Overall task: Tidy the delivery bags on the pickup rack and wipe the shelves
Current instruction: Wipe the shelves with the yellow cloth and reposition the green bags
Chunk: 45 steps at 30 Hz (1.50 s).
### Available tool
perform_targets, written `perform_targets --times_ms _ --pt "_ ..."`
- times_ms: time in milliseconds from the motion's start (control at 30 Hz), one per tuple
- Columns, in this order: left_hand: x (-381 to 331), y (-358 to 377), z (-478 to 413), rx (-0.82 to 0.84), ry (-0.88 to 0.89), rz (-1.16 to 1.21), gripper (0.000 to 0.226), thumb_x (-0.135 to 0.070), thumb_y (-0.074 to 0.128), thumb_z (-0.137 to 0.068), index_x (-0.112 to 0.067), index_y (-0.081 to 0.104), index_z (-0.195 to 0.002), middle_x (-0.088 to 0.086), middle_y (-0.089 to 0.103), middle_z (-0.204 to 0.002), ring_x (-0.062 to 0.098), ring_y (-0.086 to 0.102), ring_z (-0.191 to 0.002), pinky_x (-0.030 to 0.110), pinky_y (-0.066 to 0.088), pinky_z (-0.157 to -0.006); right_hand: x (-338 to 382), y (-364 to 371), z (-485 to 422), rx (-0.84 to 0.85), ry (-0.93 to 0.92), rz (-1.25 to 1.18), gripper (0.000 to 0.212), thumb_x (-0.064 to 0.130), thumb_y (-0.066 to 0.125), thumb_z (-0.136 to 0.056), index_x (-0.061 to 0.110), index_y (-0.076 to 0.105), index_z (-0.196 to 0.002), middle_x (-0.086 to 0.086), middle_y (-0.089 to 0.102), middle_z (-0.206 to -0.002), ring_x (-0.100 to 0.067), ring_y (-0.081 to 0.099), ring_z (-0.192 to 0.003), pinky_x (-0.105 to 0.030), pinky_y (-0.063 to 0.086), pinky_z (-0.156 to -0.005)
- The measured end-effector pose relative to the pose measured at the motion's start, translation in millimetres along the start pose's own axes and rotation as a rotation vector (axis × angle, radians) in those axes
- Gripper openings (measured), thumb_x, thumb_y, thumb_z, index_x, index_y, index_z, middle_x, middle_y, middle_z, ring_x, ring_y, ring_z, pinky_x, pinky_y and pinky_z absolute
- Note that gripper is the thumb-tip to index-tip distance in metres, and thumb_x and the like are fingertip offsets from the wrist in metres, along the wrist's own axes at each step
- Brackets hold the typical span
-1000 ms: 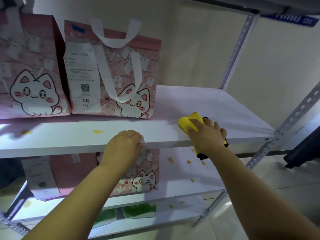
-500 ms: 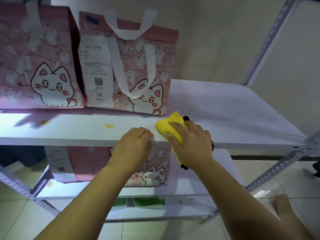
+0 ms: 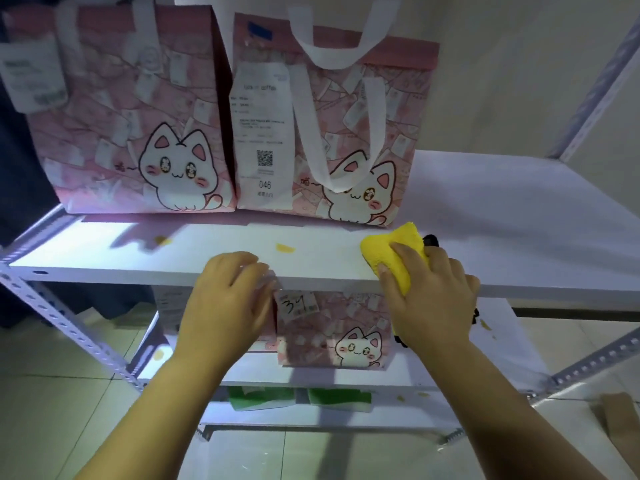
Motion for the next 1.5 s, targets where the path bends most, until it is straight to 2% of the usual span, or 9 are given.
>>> perform_targets --times_ms 267,433,633,767,867,933,1033,1200,1500 --pt "60 -3 4 0.141 0.062 0.039 0.026 -0.005 0.067 -0.074 -0.004 0.070 -0.100 0.013 0.070 -0.100 0.034 0.065 -0.087 0.039 0.055 -0.074 103 11 3 0.184 -0.018 -0.008 0.058 0.057 0.025 -0.085 0.032 0.049 -0.131 -0.010 0.051 -0.128 -0.034 0.049 -0.104 -0.044 0.033 -0.085" --pt "67 -4 2 0.142 0.095 0.086 0.030 -0.009 0.064 -0.070 -0.009 0.072 -0.099 0.008 0.071 -0.097 0.030 0.067 -0.083 0.034 0.055 -0.065 155 21 2 0.243 -0.108 0.037 0.055 0.057 0.023 -0.086 0.037 0.043 -0.134 -0.006 0.046 -0.132 -0.031 0.044 -0.111 -0.041 0.031 -0.085" --pt "71 -13 2 0.113 0.185 0.086 0.034 -0.010 0.052 -0.069 -0.008 0.073 -0.096 0.009 0.073 -0.096 0.030 0.070 -0.081 0.036 0.056 -0.059 122 6 3 0.256 0.029 0.027 0.055 0.056 0.024 -0.083 0.040 0.046 -0.131 -0.005 0.047 -0.130 -0.029 0.045 -0.111 -0.041 0.033 -0.090" --pt "71 -20 0 0.148 0.263 0.081 0.036 0.002 0.082 -0.054 -0.006 0.073 -0.088 0.010 0.072 -0.088 0.030 0.069 -0.075 0.034 0.055 -0.055 106 4 4 0.200 0.175 0.070 0.059 0.053 0.024 -0.081 0.034 0.048 -0.131 -0.008 0.048 -0.130 -0.032 0.045 -0.110 -0.043 0.033 -0.090" --pt "80 -30 5 0.169 0.293 0.086 0.019 -0.003 0.077 -0.062 -0.005 0.066 -0.077 0.009 0.064 -0.077 0.030 0.060 -0.065 0.033 0.050 -0.048 117 6 5 0.186 0.190 0.092 0.062 0.053 0.023 -0.080 0.031 0.047 -0.133 -0.010 0.048 -0.130 -0.033 0.044 -0.110 -0.044 0.033 -0.090" --pt "96 -42 9 0.134 0.279 0.067 0.008 -0.009 0.062 -0.073 -0.003 0.064 -0.079 0.010 0.062 -0.076 0.031 0.057 -0.065 0.036 0.048 -0.049 129 8 8 0.189 0.176 0.089 0.063 0.054 0.022 -0.081 0.032 0.045 -0.134 -0.009 0.047 -0.132 -0.033 0.044 -0.112 -0.044 0.033 -0.091" --pt "127 -61 17 0.077 0.207 0.040 0.024 -0.020 0.047 -0.079 -0.003 0.065 -0.080 0.013 0.062 -0.078 0.032 0.058 -0.068 0.037 0.051 -0.055 159 11 13 0.239 0.084 0.072 0.062 0.057 0.020 -0.083 0.036 0.042 -0.136 -0.007 0.044 -0.136 -0.031 0.043 -0.114 -0.043 0.033 -0.091" --pt "184 -77 25 0.090 0.006 -0.070 0.015 -0.016 0.070 -0.076 -0.003 0.064 -0.083 0.012 0.062 -0.083 0.033 0.058 -0.076 0.037 0.050 -0.064 219 22 12 0.313 -0.079 0.035 0.048 0.053 0.031 -0.094 0.037 0.037 -0.139 -0.004 0.043 -0.137 -0.029 0.041 -0.118 -0.041 0.030 -0.092" --pt "201 -79 27 0.066 -0.098 -0.026 0.010 -0.017 0.070 -0.078 -0.008 0.067 -0.075 0.007 0.064 -0.075 0.032 0.060 -0.070 0.034 0.048 -0.048 299 40 10 0.323 -0.182 0.000 0.042 0.051 0.034 -0.093 0.032 0.046 -0.129 -0.006 0.047 -0.125 -0.030 0.043 -0.112 -0.040 0.030 -0.086"
Point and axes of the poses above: each hand's wrist, its own z-axis away from the middle knuckle, its own y-axis out of the palm, x = y × z, the point moved 1 cm from there along -z, towards the middle knuckle
